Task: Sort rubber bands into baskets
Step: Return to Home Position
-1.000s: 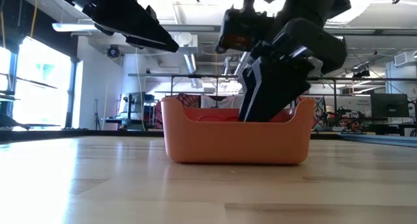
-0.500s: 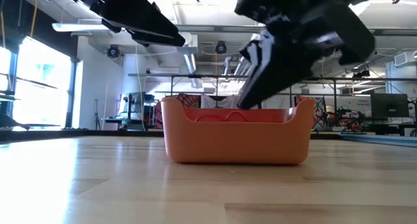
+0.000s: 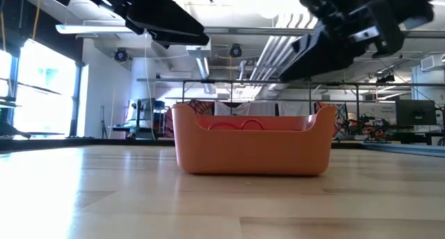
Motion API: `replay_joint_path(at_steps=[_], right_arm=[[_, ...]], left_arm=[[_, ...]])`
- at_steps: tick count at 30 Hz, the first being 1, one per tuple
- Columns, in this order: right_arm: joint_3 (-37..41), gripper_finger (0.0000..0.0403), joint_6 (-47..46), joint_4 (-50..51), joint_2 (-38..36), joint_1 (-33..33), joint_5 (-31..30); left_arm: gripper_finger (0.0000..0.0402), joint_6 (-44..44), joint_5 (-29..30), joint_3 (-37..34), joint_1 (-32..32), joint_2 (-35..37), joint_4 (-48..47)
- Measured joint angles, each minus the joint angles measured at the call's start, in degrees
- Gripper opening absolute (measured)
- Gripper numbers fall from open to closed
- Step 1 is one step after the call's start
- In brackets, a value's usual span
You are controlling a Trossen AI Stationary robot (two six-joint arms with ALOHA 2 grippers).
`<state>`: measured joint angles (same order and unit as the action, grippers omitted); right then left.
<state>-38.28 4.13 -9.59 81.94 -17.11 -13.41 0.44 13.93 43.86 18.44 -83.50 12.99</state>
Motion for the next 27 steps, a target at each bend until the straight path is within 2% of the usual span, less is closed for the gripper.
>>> replay_joint_path(at_steps=[9, 18, 27], right_arm=[[14.4, 0.0000, 2.4, -5.8, -18.0, 4.5, 0.3], [25.4, 0.0000, 2.4, -9.7, -32.1, 12.2, 13.3], [34.4, 0.0000, 2.4, -12.7, -42.9, 17.6, 15.6]], left_arm=[[0.0153, -3.4, -2.9, 0.0, -3.9, 0.5, 2.3], [0.0153, -5.6, -4.9, 0.0, -7.1, 1.1, 4.7], [0.0154, -6.7, -6.2, 0.0, -9.6, 4.1, 4.7]])
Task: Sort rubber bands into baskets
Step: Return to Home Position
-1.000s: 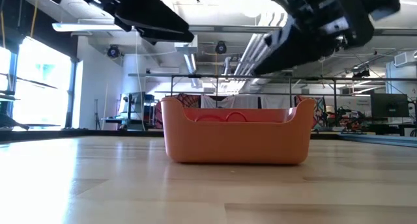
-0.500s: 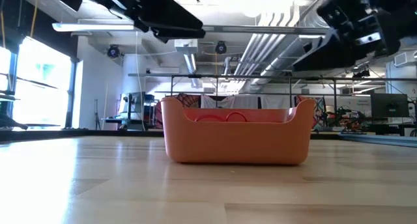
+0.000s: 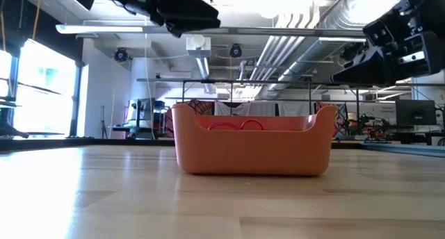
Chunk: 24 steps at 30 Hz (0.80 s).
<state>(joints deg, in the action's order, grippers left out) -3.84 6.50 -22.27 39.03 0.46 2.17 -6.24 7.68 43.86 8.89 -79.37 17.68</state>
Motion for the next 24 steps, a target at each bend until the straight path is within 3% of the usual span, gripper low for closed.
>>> replay_joint_path(at_steps=[13, 24], right_arm=[[3.3, 0.0000, 1.0, 3.3, -10.9, 1.4, 1.4], [3.3, 0.0000, 0.9, 5.7, -13.7, 3.3, 1.4]], left_arm=[[0.0154, -1.7, -0.8, 0.0, -2.6, 2.0, -0.3], [0.0154, -2.0, -3.0, 0.0, -4.4, 2.6, 0.1]])
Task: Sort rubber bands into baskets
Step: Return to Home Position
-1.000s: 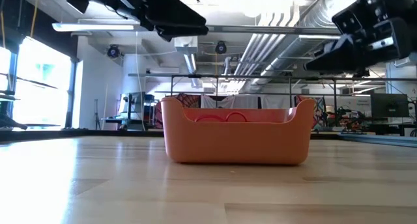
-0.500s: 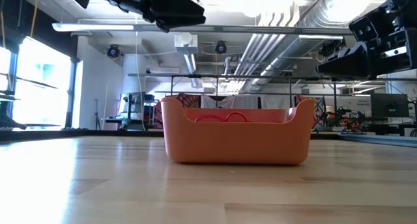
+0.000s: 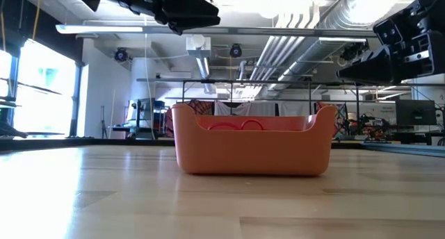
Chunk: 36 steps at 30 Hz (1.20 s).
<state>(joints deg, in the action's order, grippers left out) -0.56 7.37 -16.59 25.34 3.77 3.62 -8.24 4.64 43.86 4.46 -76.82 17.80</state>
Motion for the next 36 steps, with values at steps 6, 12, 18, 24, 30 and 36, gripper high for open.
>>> replay_joint_path(at_steps=[6, 12, 18, 24, 30, 36], right_arm=[[0.0, 0.0000, -0.2, 0.9, 0.0, 0.0, -0.1], [0.0, 0.0000, 0.6, 0.9, 0.0, 0.0, -0.1], [0.0, 0.0000, 0.4, 0.7, 0.0, 0.0, -0.1], [0.0, 0.0000, 0.4, 0.0, -0.3, 0.0, -0.1], [0.0, 0.0000, 0.1, 0.1, -0.3, 0.0, -1.9], [0.0, 0.0000, -1.1, 0.5, -0.3, 0.0, -3.0]], left_arm=[[0.0154, -0.6, -0.1, -0.1, -1.0, 0.0, 0.9], [0.0154, 1.0, -1.4, -9.2, -2.6, 1.3, 13.1], [0.0154, 4.3, -1.3, -16.3, -4.0, 9.4, 13.6], [0.0154, 5.2, -1.5, -23.4, -5.1, 19.9, 13.6], [0.0154, 6.7, -4.5, -28.5, -7.8, 27.0, 13.3], [0.0154, 6.6, -4.5, -31.8, -9.6, 34.2, 10.5]])
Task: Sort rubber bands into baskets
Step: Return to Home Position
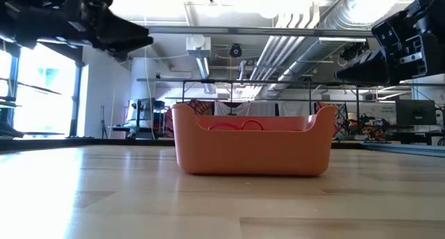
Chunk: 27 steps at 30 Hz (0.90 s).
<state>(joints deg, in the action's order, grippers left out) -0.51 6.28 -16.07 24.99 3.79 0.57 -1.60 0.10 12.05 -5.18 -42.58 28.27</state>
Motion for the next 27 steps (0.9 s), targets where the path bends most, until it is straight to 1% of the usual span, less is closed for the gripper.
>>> replay_joint_path(at_steps=[6, 12, 18, 22, 27], right_arm=[[0.0, 0.0000, -0.3, 0.3, 0.0, 0.0, -1.5], [0.0, 0.0000, -0.3, -1.4, 0.0, 0.0, -1.6], [0.0, 0.0000, 0.0, -1.4, 0.0, 0.0, -3.6], [0.0, 0.0000, -0.3, -1.5, 0.0, 0.0, -3.6], [0.0, 0.0000, -0.4, -2.6, 0.0, 0.0, -3.6]], left_arm=[[0.0154, 0.0, 0.0, -3.0, -1.2, 9.0, -5.8], [0.0154, -1.4, 0.1, -3.1, -2.1, 17.4, -12.8], [0.0154, -1.3, 0.1, -3.1, -3.1, 23.6, -18.5], [0.0154, -0.6, -0.7, -3.1, -3.1, 28.1, -22.7], [0.0154, -0.1, -0.8, -3.1, -3.1, 34.1, -24.5]])
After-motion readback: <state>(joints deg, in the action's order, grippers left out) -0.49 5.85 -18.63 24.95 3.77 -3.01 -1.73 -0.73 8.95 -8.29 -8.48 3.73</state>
